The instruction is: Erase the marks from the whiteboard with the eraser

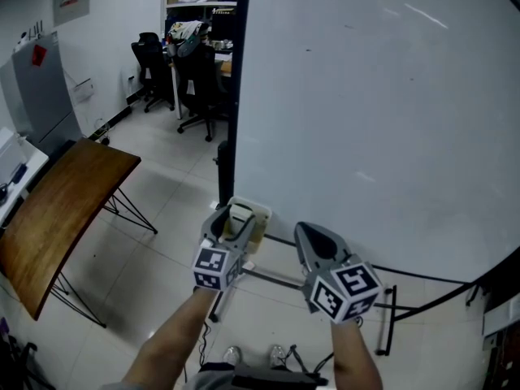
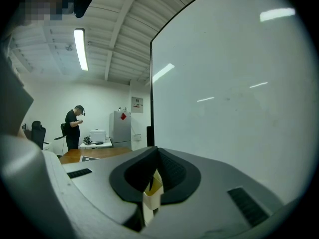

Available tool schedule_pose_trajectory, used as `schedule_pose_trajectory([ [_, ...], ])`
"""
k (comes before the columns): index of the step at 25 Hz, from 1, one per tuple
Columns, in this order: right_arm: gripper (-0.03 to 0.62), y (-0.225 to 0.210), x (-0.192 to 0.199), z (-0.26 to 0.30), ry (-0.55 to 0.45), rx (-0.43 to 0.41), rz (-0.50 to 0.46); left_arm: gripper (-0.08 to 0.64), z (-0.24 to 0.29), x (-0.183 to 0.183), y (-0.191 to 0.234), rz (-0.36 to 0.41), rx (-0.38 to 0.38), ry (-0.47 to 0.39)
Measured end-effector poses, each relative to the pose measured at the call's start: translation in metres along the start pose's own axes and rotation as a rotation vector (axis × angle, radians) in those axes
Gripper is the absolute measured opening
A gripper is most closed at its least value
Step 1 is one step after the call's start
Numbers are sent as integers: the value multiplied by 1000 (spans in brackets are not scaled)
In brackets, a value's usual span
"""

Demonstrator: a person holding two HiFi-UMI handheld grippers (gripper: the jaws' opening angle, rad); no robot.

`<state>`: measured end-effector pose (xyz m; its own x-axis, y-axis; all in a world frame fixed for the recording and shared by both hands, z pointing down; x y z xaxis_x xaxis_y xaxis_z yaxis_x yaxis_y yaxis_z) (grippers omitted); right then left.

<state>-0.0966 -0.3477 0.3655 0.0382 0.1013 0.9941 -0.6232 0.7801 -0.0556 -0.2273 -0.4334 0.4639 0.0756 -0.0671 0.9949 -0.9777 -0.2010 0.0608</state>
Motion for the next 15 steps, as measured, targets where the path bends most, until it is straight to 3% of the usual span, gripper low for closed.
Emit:
schedule_pose_trajectory([
  [10, -3, 15, 6, -3, -5, 22, 10, 259, -3, 10, 3, 50, -39, 116],
  [15, -3, 19, 7, -9, -15, 51, 15, 259, 0, 12, 3, 51, -23, 156],
])
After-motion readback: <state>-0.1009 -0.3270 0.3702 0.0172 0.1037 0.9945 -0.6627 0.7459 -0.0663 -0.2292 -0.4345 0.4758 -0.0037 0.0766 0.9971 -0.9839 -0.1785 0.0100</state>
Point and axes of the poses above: the fingertips, and each gripper's own axes: z forward along the fingers, y to its left, x out of its underside, the point moved 2 cm from there along -z, backward along the fingers, and after that the axes turned 15 degrees about -x, right-handed, at the moved point
